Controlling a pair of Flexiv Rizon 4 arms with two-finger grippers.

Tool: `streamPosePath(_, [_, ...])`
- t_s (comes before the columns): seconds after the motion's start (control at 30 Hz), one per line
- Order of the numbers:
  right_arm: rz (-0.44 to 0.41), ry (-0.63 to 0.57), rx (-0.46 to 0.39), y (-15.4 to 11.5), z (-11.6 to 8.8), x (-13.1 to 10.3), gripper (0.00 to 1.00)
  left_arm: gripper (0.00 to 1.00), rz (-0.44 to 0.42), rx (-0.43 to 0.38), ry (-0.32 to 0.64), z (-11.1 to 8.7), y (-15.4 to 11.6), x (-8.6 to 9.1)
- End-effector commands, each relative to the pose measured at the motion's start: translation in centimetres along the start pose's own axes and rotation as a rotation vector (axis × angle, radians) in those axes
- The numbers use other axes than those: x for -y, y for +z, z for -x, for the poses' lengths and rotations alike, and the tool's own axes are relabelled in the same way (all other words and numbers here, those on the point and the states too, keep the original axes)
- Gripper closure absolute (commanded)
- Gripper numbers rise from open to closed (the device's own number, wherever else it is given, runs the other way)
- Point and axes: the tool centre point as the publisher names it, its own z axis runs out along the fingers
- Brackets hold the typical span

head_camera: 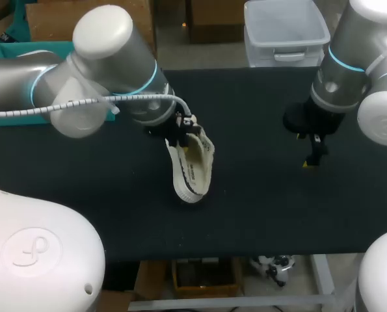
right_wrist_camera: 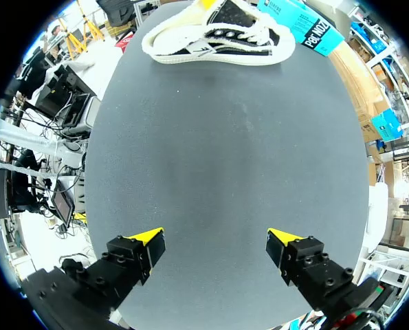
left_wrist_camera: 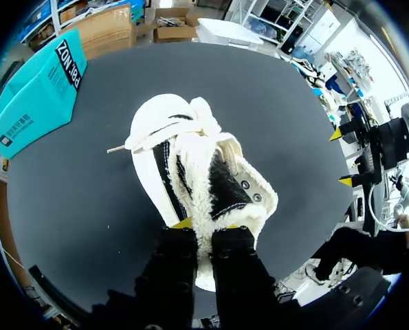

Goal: Open the shoe tongue, take the insole out of the shoe, put the insole back into the shoe, and pack the shoe into the shoebox

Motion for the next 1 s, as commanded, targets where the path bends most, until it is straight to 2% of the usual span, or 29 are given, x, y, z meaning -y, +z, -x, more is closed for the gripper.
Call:
streamPosePath(0.03, [0.0, -0.001, -0.001, 0.0, -0.1, 0.1, 0.0, 1.0, 0.009, -0.09, 0.149, 1.6, -3.9, 1.8])
streamPosePath(0.17, [0.0, -0.001, -0.001, 0.0, -0.1, 0.1, 0.0, 1.0, 0.001, -0.119, 0.295, 3.1, -6.2, 4.4])
streamPosePath(0.23, [0.0, -0.001, -0.001, 0.0, -0.1, 0.1, 0.0, 1.0, -0.004, -0.13, 0.363, 3.6, -6.8, 5.0])
streamPosePath(0.33, [0.0, -0.001, -0.001, 0.0, -0.1, 0.1, 0.0, 1.0, -0.014, -0.148, 0.512, 5.0, -8.4, 6.7])
streamPosePath(0.5, [0.0, -0.001, -0.001, 0.0, -0.1, 0.1, 0.0, 1.0, 0.005, -0.171, 0.737, 6.8, -9.8, 8.3])
streamPosePath(0.63, [0.0, -0.001, -0.001, 0.0, -0.1, 0.1, 0.0, 1.0, 0.008, -0.182, 0.87, 8.7, -10.9, 9.9])
streamPosePath(0.83, [0.0, -0.001, -0.001, 0.0, -0.1, 0.1, 0.0, 1.0, 0.007, -0.121, 1.065, 11.2, -13.7, 12.2])
streamPosePath(1.0, [0.0, -0.001, -0.001, 0.0, -0.1, 0.1, 0.0, 1.0, 0.03, -0.079, 1.189, 13.4, -16.1, 14.3])
